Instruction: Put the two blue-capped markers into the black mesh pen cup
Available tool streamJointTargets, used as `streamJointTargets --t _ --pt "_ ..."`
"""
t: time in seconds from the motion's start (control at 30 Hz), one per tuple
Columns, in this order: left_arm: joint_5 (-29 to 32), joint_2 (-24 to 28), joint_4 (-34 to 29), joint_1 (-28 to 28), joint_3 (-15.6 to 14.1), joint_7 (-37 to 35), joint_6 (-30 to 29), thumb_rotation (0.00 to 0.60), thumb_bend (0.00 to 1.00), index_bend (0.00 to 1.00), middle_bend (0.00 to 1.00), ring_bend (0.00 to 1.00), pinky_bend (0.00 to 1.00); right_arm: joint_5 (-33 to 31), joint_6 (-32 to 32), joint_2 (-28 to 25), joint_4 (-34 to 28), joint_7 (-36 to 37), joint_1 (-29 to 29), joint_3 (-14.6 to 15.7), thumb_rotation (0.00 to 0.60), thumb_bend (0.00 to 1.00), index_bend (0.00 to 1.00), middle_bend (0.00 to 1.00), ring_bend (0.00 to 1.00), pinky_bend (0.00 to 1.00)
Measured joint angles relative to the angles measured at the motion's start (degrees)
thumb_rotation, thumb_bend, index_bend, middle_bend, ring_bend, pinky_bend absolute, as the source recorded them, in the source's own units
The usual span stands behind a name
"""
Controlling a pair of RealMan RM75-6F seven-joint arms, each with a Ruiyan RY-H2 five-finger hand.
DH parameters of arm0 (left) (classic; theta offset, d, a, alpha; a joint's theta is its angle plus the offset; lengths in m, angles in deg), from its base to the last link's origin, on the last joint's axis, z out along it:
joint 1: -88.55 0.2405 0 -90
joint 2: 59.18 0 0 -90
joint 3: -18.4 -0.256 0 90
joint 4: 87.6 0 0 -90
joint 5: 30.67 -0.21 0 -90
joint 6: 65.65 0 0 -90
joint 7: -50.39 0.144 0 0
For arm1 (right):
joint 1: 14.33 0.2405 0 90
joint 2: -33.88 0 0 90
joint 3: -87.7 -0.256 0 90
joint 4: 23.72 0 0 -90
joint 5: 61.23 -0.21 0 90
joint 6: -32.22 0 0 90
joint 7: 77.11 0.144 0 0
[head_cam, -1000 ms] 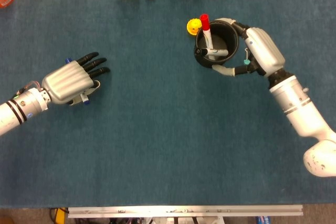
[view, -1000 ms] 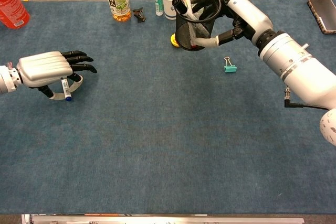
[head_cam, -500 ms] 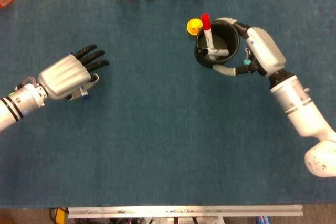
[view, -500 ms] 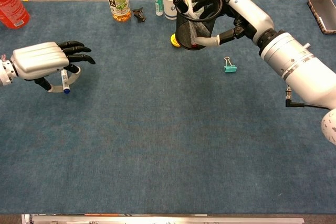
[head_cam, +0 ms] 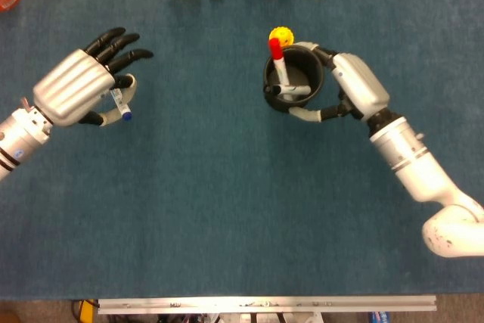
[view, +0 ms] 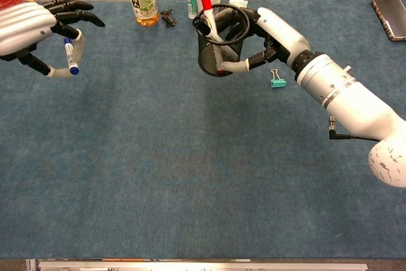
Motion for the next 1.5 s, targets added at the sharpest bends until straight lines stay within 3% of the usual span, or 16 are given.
streamJointTargets --t 0.27,0.47,1.07,1.5 --pt "4.2 8.0 -15.6 0.6 4.0 -2.3 0.0 0.6 0.27 0.66 0.17 0.0 0.05 -0.3 -1.2 2.9 2.8 -0.6 1.2 -0.1 0.6 0.45 0.43 0.42 0.34 0.31" --pt "6.5 11.9 -22.8 1.1 6.6 -7.4 0.4 0.6 0.27 0.66 0.17 0.0 0.05 -0.7 -2.2 5.6 5.4 -1.4 2.7 -0.7 0.6 0.45 0.43 0.42 0.34 0.31" --pt "8.9 18.2 -33.8 1.6 11.9 -20.7 3.3 0.6 0.27 0.65 0.17 0.0 0.05 -3.5 -6.0 13.2 12.2 -5.2 8.2 -4.2 0.6 0.45 0.43 0.42 0.34 0.31" --pt "8.8 19.8 -38.2 1.4 13.7 -28.6 6.5 0.6 0.27 0.65 0.17 0.0 0.05 -4.0 -6.6 17.3 15.0 -5.1 11.2 -6.1 0.6 0.45 0.43 0.41 0.34 0.31"
